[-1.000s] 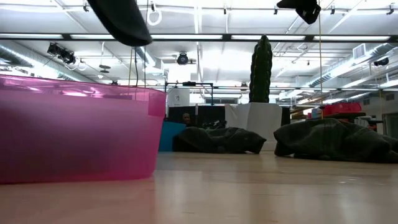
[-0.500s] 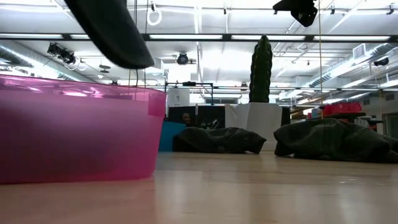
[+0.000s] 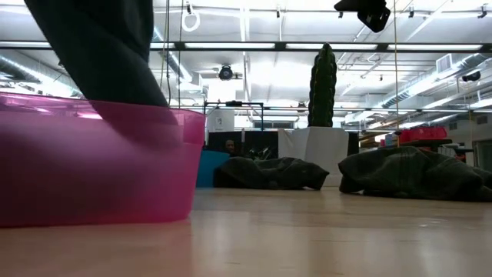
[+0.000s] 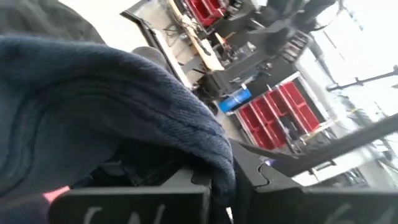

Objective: Pick & Place hat
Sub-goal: Put the blue cap into the red bin

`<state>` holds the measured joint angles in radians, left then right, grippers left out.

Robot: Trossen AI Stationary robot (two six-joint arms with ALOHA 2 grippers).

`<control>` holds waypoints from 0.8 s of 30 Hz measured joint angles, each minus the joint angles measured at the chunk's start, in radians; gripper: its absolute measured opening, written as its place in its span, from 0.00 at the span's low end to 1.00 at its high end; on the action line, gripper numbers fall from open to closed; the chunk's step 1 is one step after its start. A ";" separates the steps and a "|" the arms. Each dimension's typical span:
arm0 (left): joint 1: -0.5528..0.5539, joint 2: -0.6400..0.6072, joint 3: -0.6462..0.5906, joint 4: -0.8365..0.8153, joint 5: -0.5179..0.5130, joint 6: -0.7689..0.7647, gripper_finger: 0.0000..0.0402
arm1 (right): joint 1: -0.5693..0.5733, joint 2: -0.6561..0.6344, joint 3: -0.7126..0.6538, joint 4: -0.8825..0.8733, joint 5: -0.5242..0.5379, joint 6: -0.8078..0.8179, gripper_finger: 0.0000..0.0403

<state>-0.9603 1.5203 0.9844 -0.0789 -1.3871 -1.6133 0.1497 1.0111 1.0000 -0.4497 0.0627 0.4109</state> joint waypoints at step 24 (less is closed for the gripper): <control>0.043 0.094 0.000 -0.117 0.299 -0.152 0.05 | 0.000 0.000 0.000 0.000 0.000 0.000 0.51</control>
<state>-0.9172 1.6139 0.9840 -0.1959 -1.0881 -1.7653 0.1496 1.0107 1.0000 -0.4492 0.0625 0.4110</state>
